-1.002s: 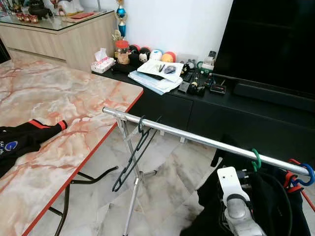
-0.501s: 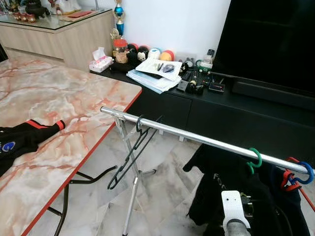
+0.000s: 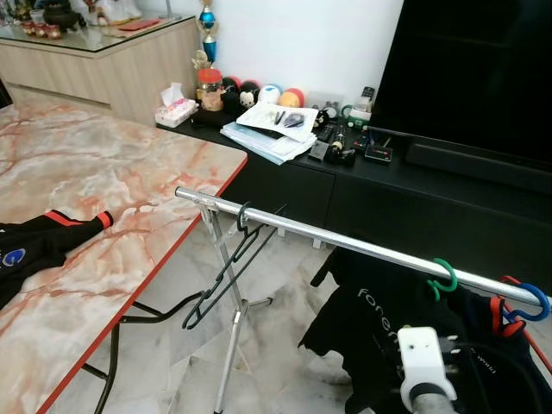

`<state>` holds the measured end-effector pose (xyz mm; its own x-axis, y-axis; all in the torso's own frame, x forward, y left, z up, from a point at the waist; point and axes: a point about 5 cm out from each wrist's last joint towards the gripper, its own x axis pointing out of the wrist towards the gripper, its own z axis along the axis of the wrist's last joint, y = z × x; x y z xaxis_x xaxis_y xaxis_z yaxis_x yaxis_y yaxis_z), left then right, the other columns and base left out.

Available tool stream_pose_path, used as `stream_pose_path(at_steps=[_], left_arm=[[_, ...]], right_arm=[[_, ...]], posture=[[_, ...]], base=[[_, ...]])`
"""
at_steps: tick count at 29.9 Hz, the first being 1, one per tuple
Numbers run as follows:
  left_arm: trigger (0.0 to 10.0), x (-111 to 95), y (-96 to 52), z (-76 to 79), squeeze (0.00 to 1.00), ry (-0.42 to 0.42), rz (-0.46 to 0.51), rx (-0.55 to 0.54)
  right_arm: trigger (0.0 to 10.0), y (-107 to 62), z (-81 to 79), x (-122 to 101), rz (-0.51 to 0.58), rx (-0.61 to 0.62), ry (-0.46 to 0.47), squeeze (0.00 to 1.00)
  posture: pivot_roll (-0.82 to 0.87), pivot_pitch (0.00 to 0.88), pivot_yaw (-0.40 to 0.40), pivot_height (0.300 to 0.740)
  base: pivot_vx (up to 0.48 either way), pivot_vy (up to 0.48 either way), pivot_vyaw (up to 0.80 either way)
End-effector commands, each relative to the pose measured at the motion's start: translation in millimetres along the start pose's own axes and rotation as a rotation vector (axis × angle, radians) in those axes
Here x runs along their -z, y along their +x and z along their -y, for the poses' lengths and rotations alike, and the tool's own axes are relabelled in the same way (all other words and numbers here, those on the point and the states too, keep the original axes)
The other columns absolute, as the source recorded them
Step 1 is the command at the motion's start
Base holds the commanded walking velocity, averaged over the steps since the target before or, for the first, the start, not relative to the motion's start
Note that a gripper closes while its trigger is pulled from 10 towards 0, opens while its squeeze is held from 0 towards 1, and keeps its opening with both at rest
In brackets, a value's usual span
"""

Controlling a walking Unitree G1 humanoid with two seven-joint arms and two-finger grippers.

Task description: Hang hanger

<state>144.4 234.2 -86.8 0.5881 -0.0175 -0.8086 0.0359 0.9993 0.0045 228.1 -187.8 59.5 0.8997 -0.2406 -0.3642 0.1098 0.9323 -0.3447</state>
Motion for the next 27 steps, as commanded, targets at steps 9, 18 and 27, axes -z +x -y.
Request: stream_pose_path(at_steps=[9,18,27], left_arm=[[10.0,6,-1.6,-0.8,0.00,0.005,-0.028,0.006],[10.0,6,-1.4,-0.5,0.00,0.002,-0.027,0.003],[10.0,6,-1.8,-1.7,0.00,0.001,-0.026,-0.003]], right_arm=[[10.0,2.7,33.3,-43,0.052,0.102,0.038,0.00],[0.0,25.7,40.6,-38,-0.042,0.050,0.086,0.00],[10.0,46.6,43.4,-52,-0.057,-0.007,0.143,0.00]], posture=[[0.14,0.045,-0.015,0.740],[0.15,0.048,-0.009,0.740],[0.16,0.053,-0.003,0.740]], base=[[0.000,0.000,0.00],[0.000,0.000,0.00],[0.000,0.000,0.00]])
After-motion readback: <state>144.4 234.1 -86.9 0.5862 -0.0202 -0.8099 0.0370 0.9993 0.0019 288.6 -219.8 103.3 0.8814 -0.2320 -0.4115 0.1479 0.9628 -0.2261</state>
